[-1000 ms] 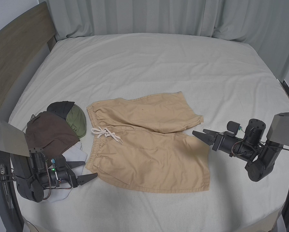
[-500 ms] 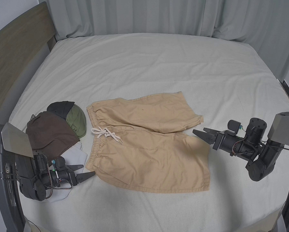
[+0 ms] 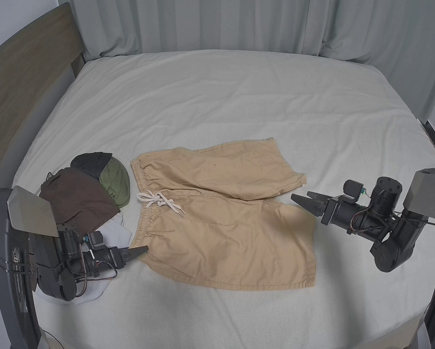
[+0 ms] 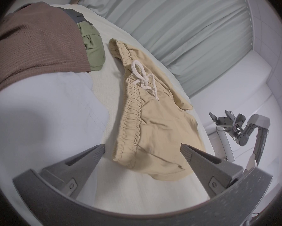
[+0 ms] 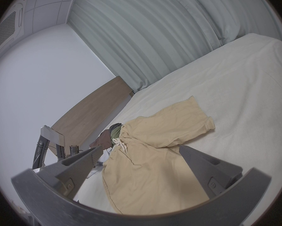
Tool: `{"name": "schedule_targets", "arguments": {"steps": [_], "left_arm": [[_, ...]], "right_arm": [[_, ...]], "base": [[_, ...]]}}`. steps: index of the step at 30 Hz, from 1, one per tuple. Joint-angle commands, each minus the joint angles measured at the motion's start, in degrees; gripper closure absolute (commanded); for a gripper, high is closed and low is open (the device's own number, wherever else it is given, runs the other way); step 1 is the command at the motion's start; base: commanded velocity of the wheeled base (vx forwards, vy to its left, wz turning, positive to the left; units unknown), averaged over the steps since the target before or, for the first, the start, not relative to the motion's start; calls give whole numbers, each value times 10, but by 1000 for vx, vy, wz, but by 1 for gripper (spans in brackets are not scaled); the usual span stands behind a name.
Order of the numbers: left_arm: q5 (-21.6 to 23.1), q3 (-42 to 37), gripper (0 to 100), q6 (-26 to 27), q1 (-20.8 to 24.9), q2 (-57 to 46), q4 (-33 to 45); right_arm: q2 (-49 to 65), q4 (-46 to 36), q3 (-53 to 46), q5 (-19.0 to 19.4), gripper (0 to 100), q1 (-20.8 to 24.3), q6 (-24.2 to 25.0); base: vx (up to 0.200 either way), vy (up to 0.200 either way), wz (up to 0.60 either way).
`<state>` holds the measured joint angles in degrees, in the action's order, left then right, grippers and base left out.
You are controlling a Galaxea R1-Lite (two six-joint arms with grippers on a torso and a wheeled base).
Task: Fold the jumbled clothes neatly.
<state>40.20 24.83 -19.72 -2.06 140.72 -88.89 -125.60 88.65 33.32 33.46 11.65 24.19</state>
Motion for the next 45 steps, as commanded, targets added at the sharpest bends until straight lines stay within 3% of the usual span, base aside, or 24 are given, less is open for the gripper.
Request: {"name": "schedule_targets", "arguments": {"steps": [1, 8, 9, 17, 31, 45], "left_arm": [[-18, 10, 0, -10, 8, 0, 0], [-21, 13, 0, -12, 7, 3, 0], [-21, 13, 100, -12, 7, 3, 0], [-19, 12, 100, -10, 9, 3, 0], [-17, 12, 100, -8, 8, -1, -1], [-16, 13, 100, -8, 7, -1, -1]], "right_arm": [[-1, 0, 0, 0, 0, 0, 0], [1, 0, -1, 0, 0, -1, 0], [1, 0, -1, 0, 0, -1, 0], [10, -1, -51, 6, 0, -2, -6], [-72, -3, -157, 15, 0, -37, -114], [-101, -3, -221, 15, 0, -25, -123]], "base": [[0, 0, 0], [0, 0, 0], [0, 0, 0], [0, 0, 0], [0, 0, 0], [0, 0, 0]]}}
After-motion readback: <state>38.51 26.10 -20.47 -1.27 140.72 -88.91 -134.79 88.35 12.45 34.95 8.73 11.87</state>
